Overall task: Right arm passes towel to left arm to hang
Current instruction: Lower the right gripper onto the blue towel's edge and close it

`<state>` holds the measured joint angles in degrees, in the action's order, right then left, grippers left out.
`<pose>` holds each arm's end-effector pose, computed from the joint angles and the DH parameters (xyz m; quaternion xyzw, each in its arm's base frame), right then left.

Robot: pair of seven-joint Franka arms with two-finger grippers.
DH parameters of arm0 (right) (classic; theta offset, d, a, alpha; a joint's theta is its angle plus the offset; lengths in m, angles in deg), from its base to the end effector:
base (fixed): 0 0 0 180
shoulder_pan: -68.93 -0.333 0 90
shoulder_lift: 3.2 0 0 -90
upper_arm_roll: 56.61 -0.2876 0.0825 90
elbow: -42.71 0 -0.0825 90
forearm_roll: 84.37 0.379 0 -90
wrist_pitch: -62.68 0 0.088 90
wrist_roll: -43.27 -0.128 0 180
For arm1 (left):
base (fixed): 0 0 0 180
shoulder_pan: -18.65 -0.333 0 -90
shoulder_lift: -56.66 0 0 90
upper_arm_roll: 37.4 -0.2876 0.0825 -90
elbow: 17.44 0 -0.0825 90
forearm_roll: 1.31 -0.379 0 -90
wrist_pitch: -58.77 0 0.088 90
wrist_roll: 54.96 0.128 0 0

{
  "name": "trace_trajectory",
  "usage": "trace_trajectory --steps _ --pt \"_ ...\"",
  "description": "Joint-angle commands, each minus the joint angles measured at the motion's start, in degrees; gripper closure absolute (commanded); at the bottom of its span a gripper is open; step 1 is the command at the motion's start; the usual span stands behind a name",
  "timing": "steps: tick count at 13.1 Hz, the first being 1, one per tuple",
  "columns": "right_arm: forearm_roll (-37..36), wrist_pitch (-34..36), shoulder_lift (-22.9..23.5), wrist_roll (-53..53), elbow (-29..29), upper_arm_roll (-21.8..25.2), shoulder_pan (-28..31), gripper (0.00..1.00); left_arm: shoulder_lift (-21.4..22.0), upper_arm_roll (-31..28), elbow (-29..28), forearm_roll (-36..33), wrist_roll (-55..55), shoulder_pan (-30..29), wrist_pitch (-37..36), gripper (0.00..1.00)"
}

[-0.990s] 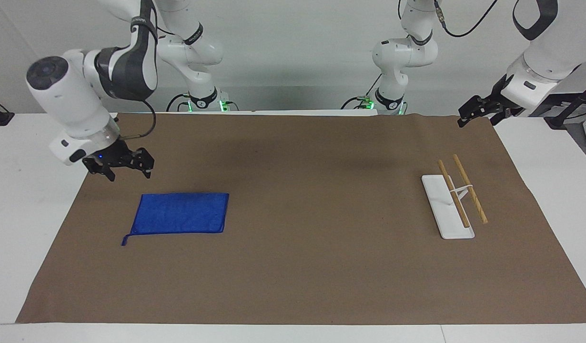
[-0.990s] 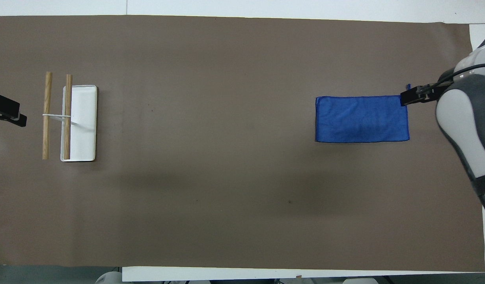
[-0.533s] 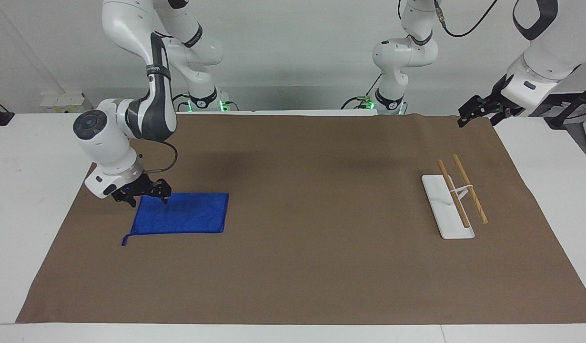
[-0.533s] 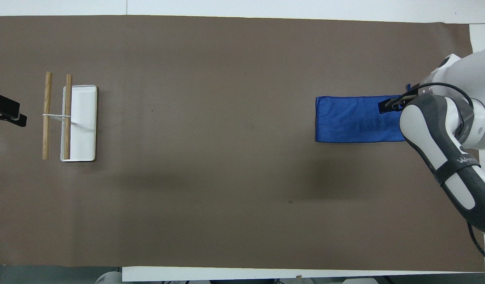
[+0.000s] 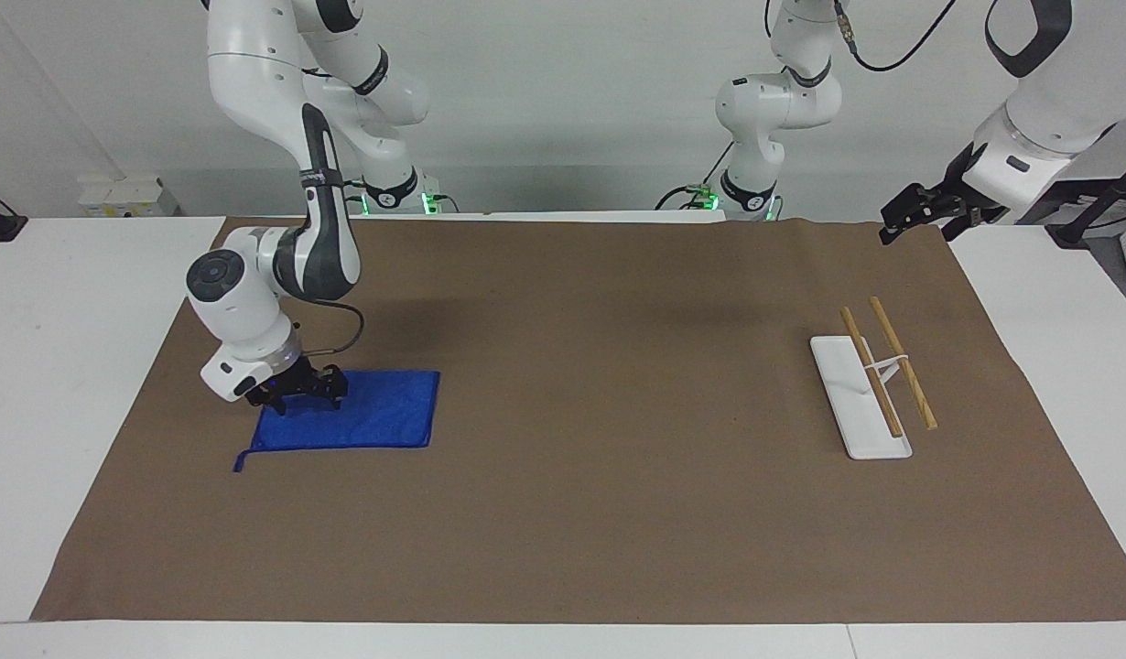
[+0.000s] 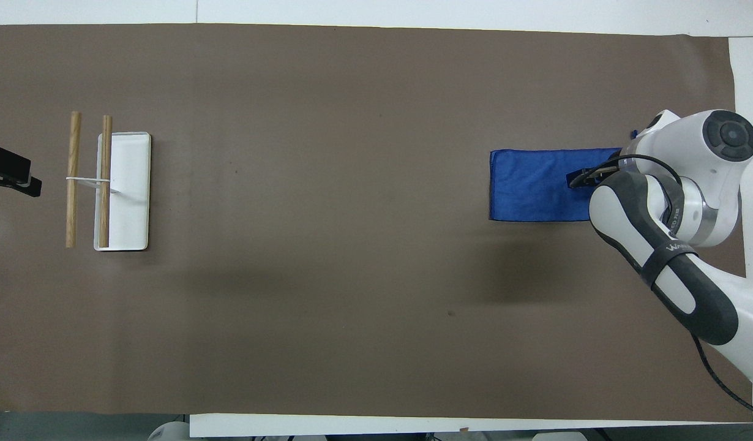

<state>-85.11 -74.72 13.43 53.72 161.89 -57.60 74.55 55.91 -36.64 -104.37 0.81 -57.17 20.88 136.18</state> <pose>0.5743 -0.0468 0.2452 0.9984 0.0551 0.0135 0.0038 0.5244 -0.0327 0.5757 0.9958 -0.0092 -0.0902 0.0144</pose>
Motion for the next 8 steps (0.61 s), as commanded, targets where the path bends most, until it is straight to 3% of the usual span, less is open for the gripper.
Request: trace_trajectory --steps 1,6,7,8 --pt "0.82 -1.12 -0.55 2.3 1.13 -0.51 0.63 0.08 0.84 -0.14 -0.52 0.16 0.19 -0.21 -0.68 0.0" --pt "0.82 -1.21 -0.37 2.39 1.84 -0.51 0.63 0.17 0.84 -0.14 -0.52 0.16 0.19 -0.21 -0.68 0.0" --pt "0.82 -1.03 -0.46 2.39 1.84 -0.51 0.63 0.35 0.84 -0.14 -0.52 0.16 0.19 -0.21 -0.68 0.0" --pt "0.82 -0.86 -0.46 2.39 1.84 -0.51 0.63 0.61 0.84 -0.14 -0.52 0.16 0.19 -0.21 -0.68 0.0"
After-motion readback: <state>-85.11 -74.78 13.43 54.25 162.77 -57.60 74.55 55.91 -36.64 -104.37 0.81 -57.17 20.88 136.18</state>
